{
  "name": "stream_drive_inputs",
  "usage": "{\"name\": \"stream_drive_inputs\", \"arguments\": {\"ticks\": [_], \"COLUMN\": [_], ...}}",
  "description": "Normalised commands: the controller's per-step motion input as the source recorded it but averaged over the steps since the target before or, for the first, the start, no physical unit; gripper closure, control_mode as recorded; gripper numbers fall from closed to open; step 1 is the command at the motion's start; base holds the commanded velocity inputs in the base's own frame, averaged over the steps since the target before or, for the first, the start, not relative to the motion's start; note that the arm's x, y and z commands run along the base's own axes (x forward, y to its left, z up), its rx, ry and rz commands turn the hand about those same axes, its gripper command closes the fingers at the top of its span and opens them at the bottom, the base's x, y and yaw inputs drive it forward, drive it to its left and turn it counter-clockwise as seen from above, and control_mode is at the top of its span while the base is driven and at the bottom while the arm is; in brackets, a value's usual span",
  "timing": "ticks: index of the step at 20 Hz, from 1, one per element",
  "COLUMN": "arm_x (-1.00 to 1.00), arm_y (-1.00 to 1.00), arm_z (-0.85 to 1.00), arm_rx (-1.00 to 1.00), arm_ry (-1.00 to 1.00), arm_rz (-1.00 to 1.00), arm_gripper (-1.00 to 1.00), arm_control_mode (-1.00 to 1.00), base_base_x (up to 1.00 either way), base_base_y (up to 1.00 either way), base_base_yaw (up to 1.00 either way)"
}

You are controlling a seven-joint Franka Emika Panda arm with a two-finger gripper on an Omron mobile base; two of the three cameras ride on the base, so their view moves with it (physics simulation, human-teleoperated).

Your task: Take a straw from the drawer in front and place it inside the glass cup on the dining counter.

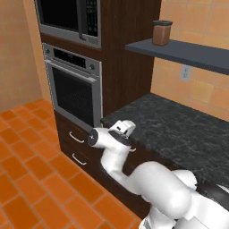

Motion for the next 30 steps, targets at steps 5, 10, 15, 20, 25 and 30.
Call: {"name": "stream_drive_inputs", "arguments": {"ticks": [5,10,15,20,25,30], "arm_x": [0.49,0.6,0.64,0.47,0.14,0.05], "arm_y": [0.25,0.03,0.0,0.02,0.12,0.1], "arm_z": [-0.79,-0.43,-0.42,-0.5,-0.55,-0.38], "arm_rx": [-0.37,-0.29,-0.21,-0.12,-0.17,-0.18], "arm_ry": [0.08,0.03,0.06,0.09,0.02,-0.01], "arm_rz": [-0.05,-0.16,-0.21,-0.15,-0.12,-0.09], "arm_gripper": [-1.0,-1.0,-1.0,-1.0,-1.0,-1.0], "arm_control_mode": [-1.0,-1.0,-1.0,-1.0,-1.0,-1.0], "base_base_x": [0.0,0.0,0.0,0.0,0.0,0.0], "base_base_y": [0.0,0.0,0.0,0.0,0.0,0.0], "base_base_yaw": [0.0,0.0,0.0,0.0,0.0,0.0]}}
